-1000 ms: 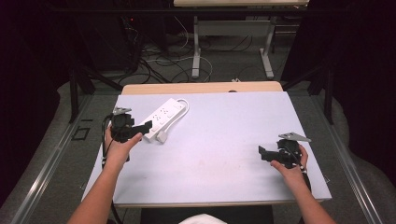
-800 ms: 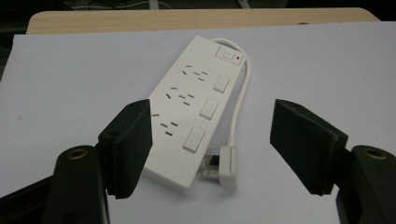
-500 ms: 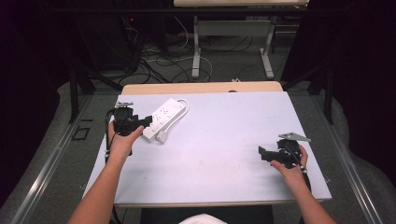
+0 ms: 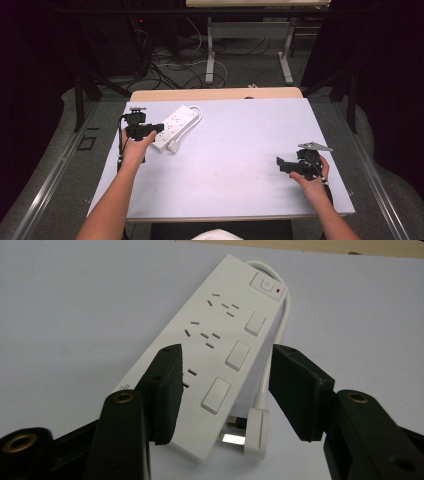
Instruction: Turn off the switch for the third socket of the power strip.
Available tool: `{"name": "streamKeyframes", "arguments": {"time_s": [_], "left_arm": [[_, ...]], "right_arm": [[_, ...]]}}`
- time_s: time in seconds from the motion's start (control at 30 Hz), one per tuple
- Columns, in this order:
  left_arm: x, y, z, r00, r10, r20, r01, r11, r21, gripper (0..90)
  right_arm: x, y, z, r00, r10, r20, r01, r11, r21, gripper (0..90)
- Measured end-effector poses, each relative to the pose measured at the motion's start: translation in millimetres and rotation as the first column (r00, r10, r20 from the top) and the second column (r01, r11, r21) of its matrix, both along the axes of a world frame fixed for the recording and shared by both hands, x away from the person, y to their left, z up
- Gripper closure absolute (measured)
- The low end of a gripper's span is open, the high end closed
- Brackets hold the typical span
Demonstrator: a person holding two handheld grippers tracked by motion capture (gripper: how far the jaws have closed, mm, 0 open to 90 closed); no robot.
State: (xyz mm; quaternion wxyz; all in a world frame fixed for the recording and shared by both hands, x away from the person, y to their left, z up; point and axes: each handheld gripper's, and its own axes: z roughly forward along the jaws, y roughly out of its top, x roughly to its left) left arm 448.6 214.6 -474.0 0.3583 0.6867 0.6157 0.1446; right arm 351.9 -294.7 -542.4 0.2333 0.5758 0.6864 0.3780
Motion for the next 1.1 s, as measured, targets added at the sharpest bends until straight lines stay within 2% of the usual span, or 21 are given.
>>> {"name": "streamKeyframes", "arguments": {"time_s": [0.1,0.33,0.37,0.4,0.43,0.57,0.6,0.67,0.7,0.77,0.87,0.97,1.1], "left_arm": [[2.9,-2.2,0.2,0.9996,0.01,-0.026,-0.01,0.9999,-0.007,50.0],[8.9,-5.9,-3.7,0.9983,0.016,-0.056,-0.016,0.9999,-0.004,54.2],[9.6,-6.3,-4.1,0.9973,0.021,-0.071,-0.022,0.9997,-0.01,54.6],[10.5,-6.2,-5.9,0.9972,0.03,-0.068,-0.031,0.9995,-0.003,55.2],[11.1,-5.3,-6.0,0.9957,0.027,-0.089,-0.028,0.9996,-0.008,56.0],[13.6,-3.9,-9.5,0.9936,0.05,-0.101,-0.052,0.9986,-0.014,58.9],[14.0,-2.9,-8.8,0.9917,0.045,-0.12,-0.047,0.9988,-0.014,59.2],[15.0,-2.6,-10.6,0.9919,0.055,-0.115,-0.057,0.9983,-0.014,60.4],[15.4,-1.6,-10.1,0.99,0.048,-0.132,-0.049,0.9987,-0.011,61.1],[16.0,-2.3,-11.9,0.9901,0.063,-0.125,-0.066,0.9977,-0.017,63.6],[17.9,-1.1,-14.1,0.9864,0.07,-0.149,-0.073,0.9971,-0.019,67.1],[20.8,0.5,-17.7,0.9814,0.078,-0.176,-0.087,0.9953,-0.043,69.8],[23.2,0.8,-20.4,0.9768,0.085,-0.197,-0.095,0.9945,-0.043,73.8]], "right_arm": [[0.2,0.1,-0.1,1.0,0.0,0.0,0.0,1.0,0.004,0.0],[0.6,-0.1,-0.6,1.0,0.003,-0.002,-0.003,1.0,0.002,0.0],[0.7,0.1,-0.7,1.0,0.001,-0.002,-0.001,1.0,0.002,0.0],[0.7,0.0,-0.7,1.0,0.002,-0.002,-0.002,1.0,0.002,0.0],[0.7,0.0,-0.7,1.0,0.002,-0.003,-0.001,1.0,0.002,0.0],[0.8,-0.2,-0.9,1.0,0.003,-0.004,-0.003,1.0,0.003,0.0],[0.7,0.4,-1.0,1.0,-0.002,-0.008,0.002,1.0,0.008,0.0],[0.9,0.4,-1.2,1.0,-0.002,-0.009,0.002,1.0,0.009,0.0],[1.2,-0.1,-1.3,1.0,0.002,-0.006,-0.002,1.0,0.006,0.0],[1.3,-0.2,-1.5,1.0,0.002,-0.007,-0.002,1.0,0.007,0.0],[1.5,-0.2,-1.7,1.0,0.003,-0.008,-0.003,1.0,0.006,0.0],[1.6,-0.2,-1.8,0.9999,0.005,-0.009,-0.005,1.0,0.007,0.0],[1.7,-0.2,-2.0,0.9999,0.003,-0.013,-0.003,0.9999,0.011,0.0]]}}
